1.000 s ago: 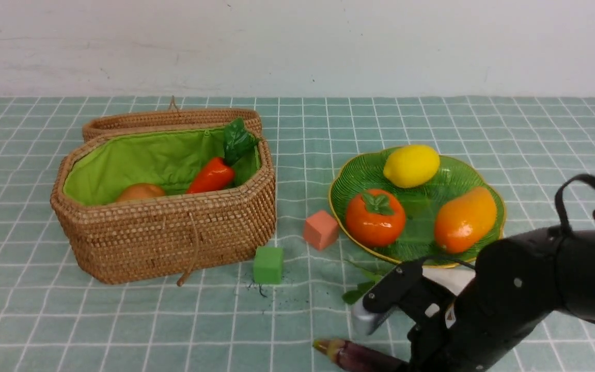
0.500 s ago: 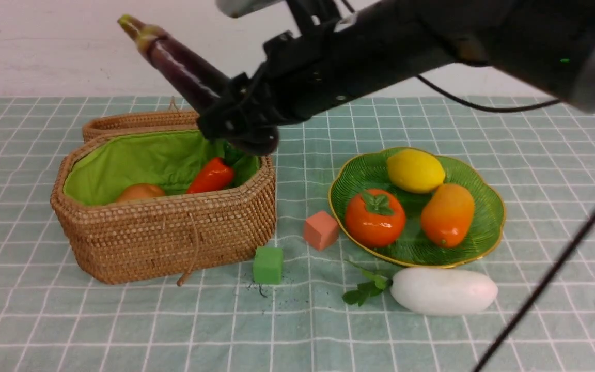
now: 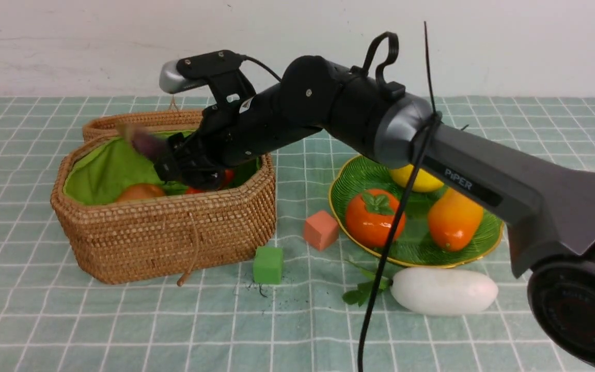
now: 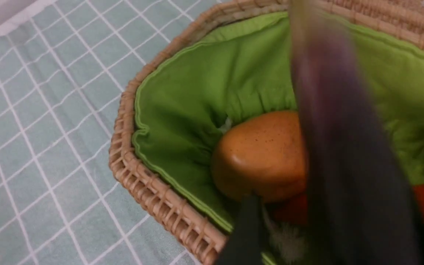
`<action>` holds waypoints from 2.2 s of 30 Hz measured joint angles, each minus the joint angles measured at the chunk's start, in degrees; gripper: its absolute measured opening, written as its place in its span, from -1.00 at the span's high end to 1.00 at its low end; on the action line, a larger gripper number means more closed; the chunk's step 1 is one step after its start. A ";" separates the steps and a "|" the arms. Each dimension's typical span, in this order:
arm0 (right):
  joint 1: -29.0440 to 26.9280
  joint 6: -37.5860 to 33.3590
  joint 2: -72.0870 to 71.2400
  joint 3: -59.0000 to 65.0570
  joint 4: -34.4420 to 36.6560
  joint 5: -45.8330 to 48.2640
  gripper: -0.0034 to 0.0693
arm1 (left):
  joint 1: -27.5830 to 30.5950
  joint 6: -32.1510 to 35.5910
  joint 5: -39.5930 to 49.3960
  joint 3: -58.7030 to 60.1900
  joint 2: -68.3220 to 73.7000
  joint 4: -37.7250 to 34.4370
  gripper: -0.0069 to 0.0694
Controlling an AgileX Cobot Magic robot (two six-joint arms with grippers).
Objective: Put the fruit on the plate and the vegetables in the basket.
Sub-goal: Grab an eggplant with your right arm and place it in the basket on the left, then take a daikon with your right arm and place it on the basket on the left.
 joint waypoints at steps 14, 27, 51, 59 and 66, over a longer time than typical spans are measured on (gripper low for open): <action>-0.67 -2.98 -24.45 12.71 -17.77 24.65 -0.66 | 0.00 0.00 0.00 0.00 0.00 0.00 0.47; -9.67 -7.77 -39.59 51.65 -30.56 17.09 -0.72 | 0.00 0.00 0.00 0.00 0.00 0.00 0.44; -10.86 -15.69 -31.82 64.90 -42.37 -3.11 -0.43 | 0.00 0.00 0.00 0.00 0.00 0.00 0.44; -10.86 -16.90 -33.09 64.86 -41.43 0.85 -0.43 | 0.00 0.00 0.00 0.00 0.00 0.00 0.44; -10.86 -27.06 -39.31 61.66 -27.39 9.61 -0.43 | 0.00 0.00 0.00 0.00 0.00 0.05 0.44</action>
